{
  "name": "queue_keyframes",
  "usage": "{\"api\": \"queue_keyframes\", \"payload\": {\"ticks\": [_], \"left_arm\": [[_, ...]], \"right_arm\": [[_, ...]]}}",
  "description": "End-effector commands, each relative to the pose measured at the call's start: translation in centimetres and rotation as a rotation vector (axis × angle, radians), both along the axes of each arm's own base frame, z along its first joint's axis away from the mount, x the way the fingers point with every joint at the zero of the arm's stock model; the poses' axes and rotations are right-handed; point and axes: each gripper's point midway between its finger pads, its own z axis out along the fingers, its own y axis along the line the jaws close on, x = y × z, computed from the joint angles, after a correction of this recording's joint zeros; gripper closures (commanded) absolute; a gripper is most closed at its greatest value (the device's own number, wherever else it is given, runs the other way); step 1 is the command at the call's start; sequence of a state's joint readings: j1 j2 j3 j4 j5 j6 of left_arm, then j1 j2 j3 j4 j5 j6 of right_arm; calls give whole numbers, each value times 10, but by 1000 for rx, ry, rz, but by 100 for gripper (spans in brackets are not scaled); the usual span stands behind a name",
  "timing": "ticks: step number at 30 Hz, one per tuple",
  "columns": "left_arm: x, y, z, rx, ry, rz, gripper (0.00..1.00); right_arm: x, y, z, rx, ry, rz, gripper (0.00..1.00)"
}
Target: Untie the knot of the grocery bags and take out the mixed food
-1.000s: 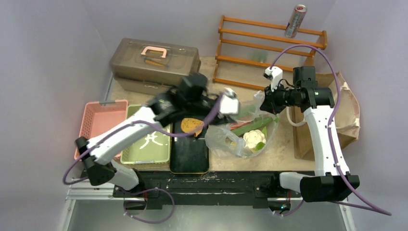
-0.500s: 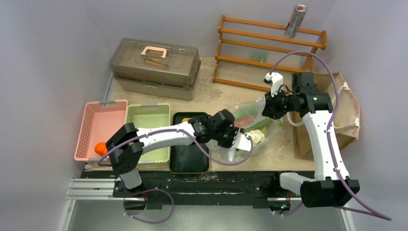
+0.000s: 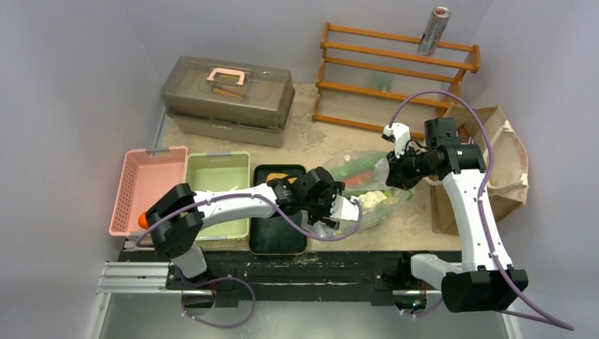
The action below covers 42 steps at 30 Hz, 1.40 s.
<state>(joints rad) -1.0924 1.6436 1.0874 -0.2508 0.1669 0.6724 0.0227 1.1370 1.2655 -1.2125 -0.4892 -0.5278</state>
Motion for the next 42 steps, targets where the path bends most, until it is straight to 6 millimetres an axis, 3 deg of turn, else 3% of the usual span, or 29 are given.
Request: {"api": "queue_keyframes", "payload": {"ticks": [1, 4, 6, 14, 16, 19, 21, 26, 30, 33, 37, 42], "left_arm": [[33, -11, 30, -91, -11, 179, 26], [44, -16, 18, -59, 2, 238, 37], [46, -18, 9, -32, 0, 242, 39], [64, 4, -49, 182, -104, 222, 33], [64, 4, -51, 189, -105, 215, 43], [61, -7, -19, 70, -109, 213, 75], [52, -14, 13, -28, -108, 187, 85], [30, -35, 106, -288, -89, 120, 94], [27, -43, 145, -381, -69, 114, 100], [14, -40, 148, -420, -114, 6, 100], [13, -26, 129, -396, -250, -73, 100], [18, -12, 78, -266, -314, -103, 100]], "right_arm": [[-14, 3, 4, 5, -29, 61, 100], [-14, 9, 12, 40, -58, 55, 100], [-10, 8, 17, 48, -75, 16, 100], [7, 6, 20, 56, -57, -66, 100], [8, 4, 15, 48, -45, -77, 100], [6, -1, 5, 15, -19, -84, 100], [5, -3, 2, 5, -18, -84, 100], [11, -2, 7, 7, -35, -81, 100], [13, -2, 11, 7, -51, -67, 100], [17, -2, 15, 17, -69, -93, 100], [15, -9, 19, -24, -108, -104, 100], [8, -7, 12, -21, -90, -82, 100]]}}
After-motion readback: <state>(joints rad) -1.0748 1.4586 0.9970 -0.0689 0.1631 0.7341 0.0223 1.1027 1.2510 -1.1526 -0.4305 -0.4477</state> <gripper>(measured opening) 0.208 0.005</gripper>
